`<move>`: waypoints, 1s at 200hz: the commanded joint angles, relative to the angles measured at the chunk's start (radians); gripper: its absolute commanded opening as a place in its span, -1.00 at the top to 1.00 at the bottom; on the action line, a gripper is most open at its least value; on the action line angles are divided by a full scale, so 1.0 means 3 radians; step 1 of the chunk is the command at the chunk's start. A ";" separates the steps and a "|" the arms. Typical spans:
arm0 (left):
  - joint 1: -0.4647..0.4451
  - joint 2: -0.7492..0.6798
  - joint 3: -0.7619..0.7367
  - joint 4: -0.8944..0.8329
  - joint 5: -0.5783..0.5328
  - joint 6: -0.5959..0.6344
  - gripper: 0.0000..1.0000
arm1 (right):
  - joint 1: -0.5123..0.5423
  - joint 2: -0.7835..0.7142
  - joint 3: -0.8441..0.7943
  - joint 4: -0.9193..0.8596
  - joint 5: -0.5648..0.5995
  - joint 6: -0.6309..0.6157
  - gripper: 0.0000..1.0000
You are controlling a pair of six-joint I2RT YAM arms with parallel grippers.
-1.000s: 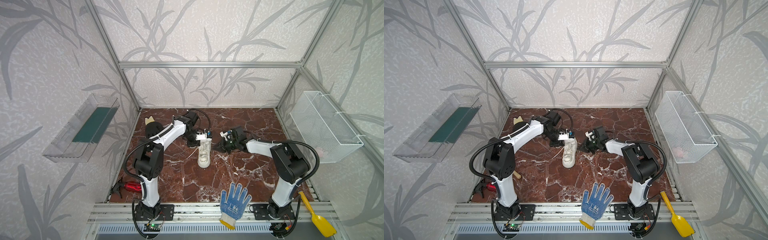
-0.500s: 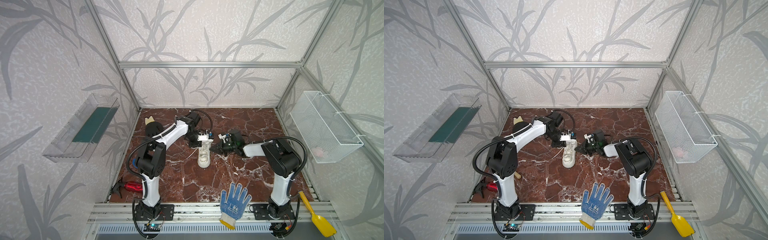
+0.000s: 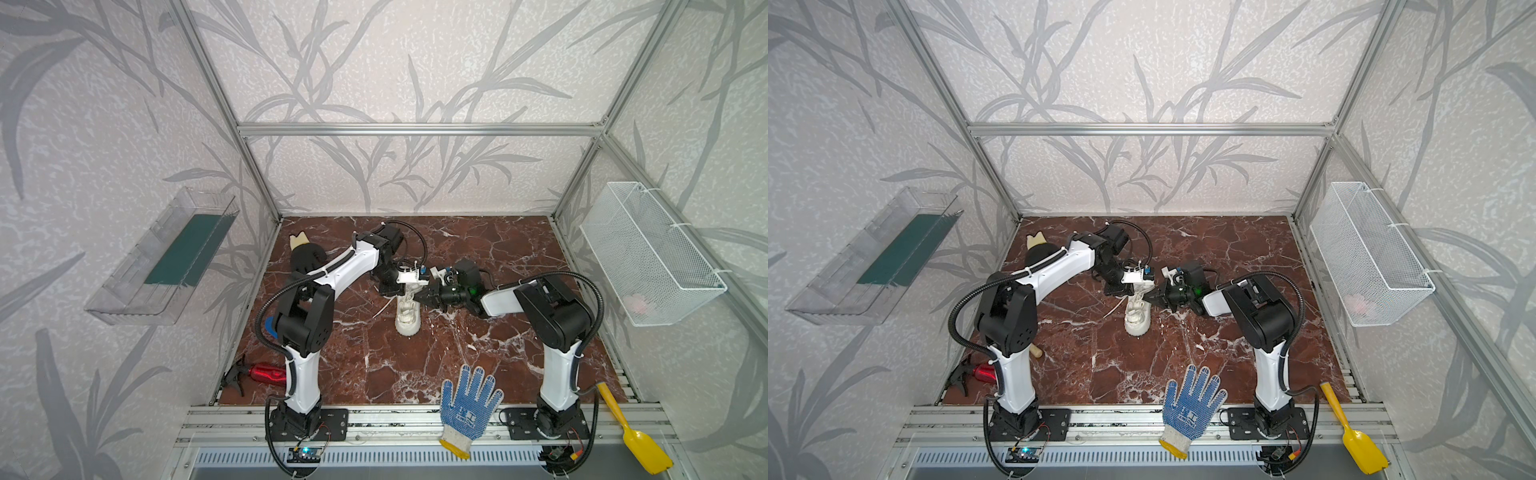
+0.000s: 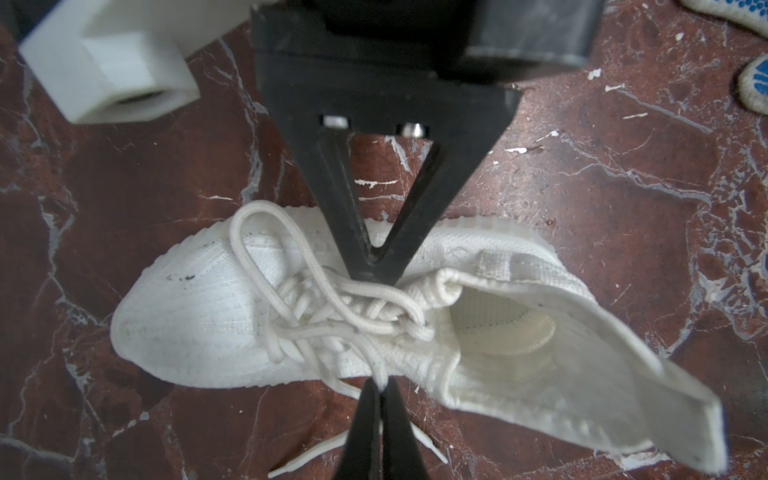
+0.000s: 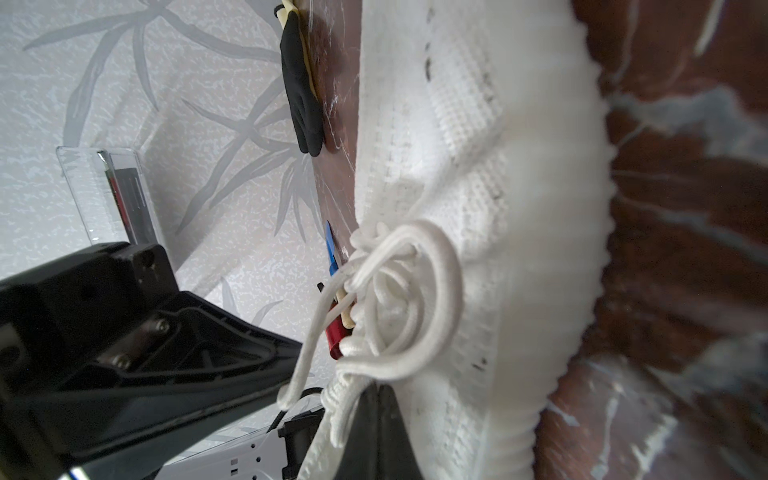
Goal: Tie the shoes
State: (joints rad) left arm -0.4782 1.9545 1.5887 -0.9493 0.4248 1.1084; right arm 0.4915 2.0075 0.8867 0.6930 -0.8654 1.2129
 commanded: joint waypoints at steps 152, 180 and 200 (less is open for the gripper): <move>-0.0065 0.0168 0.0154 -0.0276 0.0011 0.0041 1.00 | 0.0007 0.0252 -0.0192 0.1259 -0.0114 0.0627 0.91; -0.0078 0.0221 0.0194 -0.0299 -0.0024 0.0022 1.00 | 0.0008 0.0270 -0.0195 0.1322 -0.0119 0.0659 0.90; -0.0079 0.0264 0.0259 -0.0373 -0.0033 0.0022 1.00 | 0.0006 0.0283 -0.0200 0.1371 -0.0122 0.0689 0.85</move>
State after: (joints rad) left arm -0.4934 2.0079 1.6241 -0.9981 0.4160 1.1038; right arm 0.4915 2.0781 0.8341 1.0428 -0.8841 1.4075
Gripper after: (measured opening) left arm 0.047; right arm 0.062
